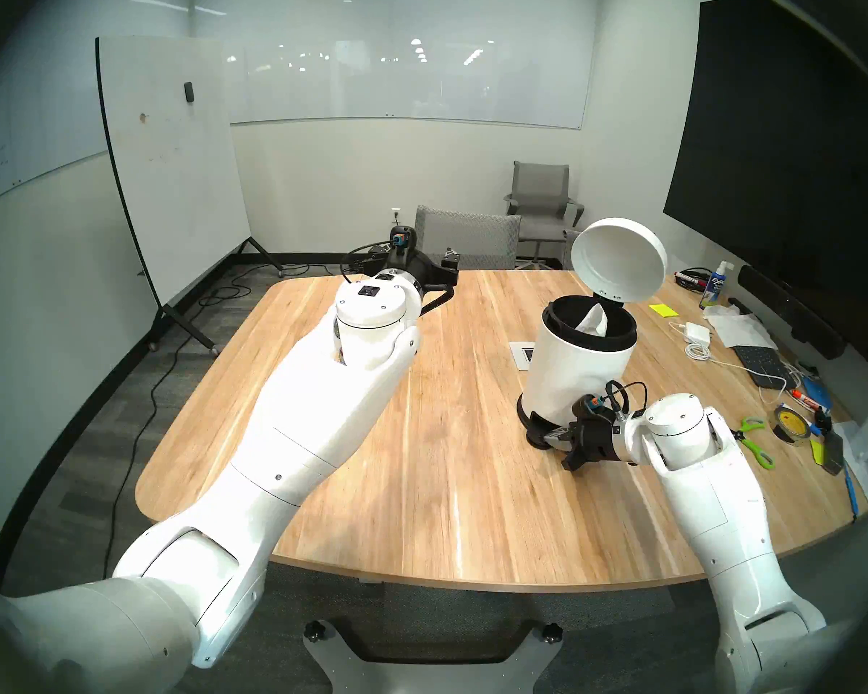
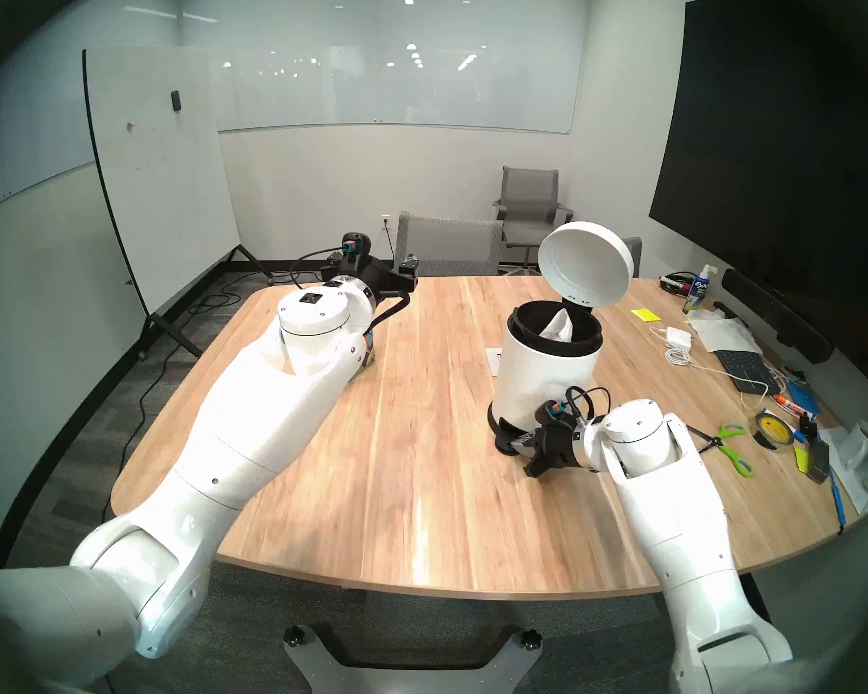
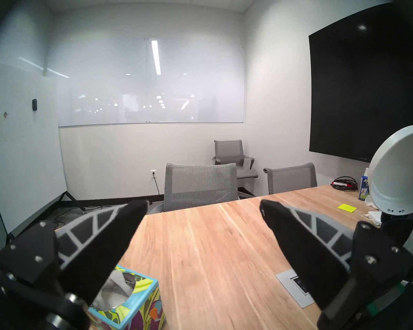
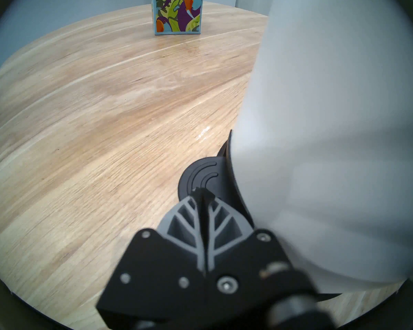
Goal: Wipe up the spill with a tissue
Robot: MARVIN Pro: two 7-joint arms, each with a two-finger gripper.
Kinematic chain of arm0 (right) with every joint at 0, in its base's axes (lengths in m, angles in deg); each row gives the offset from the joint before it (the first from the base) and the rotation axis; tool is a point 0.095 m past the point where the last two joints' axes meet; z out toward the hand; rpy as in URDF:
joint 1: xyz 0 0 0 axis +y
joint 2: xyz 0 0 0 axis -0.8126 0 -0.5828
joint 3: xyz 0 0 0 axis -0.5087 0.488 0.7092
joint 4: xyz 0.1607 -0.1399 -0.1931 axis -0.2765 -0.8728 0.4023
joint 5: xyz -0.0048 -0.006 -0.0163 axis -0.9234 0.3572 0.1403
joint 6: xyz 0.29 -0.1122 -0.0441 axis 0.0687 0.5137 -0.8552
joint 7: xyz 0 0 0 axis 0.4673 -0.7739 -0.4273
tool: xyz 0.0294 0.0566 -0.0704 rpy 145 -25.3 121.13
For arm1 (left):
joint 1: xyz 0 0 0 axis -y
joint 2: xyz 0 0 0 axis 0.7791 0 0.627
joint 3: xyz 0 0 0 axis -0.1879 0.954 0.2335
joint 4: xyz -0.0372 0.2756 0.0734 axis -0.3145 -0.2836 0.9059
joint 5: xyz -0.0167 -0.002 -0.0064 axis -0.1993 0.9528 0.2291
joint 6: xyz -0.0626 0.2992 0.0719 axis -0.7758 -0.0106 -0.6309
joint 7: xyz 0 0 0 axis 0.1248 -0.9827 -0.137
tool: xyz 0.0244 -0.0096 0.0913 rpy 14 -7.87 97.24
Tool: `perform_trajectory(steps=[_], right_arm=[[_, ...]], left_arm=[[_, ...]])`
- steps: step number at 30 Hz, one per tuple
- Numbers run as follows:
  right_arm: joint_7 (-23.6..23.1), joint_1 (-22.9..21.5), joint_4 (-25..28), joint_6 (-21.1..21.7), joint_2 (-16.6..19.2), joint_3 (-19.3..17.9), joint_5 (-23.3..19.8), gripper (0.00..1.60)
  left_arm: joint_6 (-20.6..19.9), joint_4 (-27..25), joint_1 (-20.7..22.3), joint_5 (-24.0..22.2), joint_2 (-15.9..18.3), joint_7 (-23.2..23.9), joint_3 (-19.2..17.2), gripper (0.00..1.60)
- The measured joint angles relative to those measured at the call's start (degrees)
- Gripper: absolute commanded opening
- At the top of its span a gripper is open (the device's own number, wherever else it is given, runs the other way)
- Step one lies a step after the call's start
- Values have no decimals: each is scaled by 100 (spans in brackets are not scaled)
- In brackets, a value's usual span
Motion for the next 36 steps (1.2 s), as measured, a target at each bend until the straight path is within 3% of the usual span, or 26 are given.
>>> perform_trajectory(steps=[12,26,36], right_arm=[[31,10,9,-27,-4,3,15,0],[269,176,30,-702,-9,-9,87,0],[380,234,22,-953,-19,-11,112,0]], left_arm=[[25,-1,-4,32,-13,81,-2,160],[28,-1,-15,71,-29,126,-25,160],[28,-1,-26,92,-40,136,-41,160]])
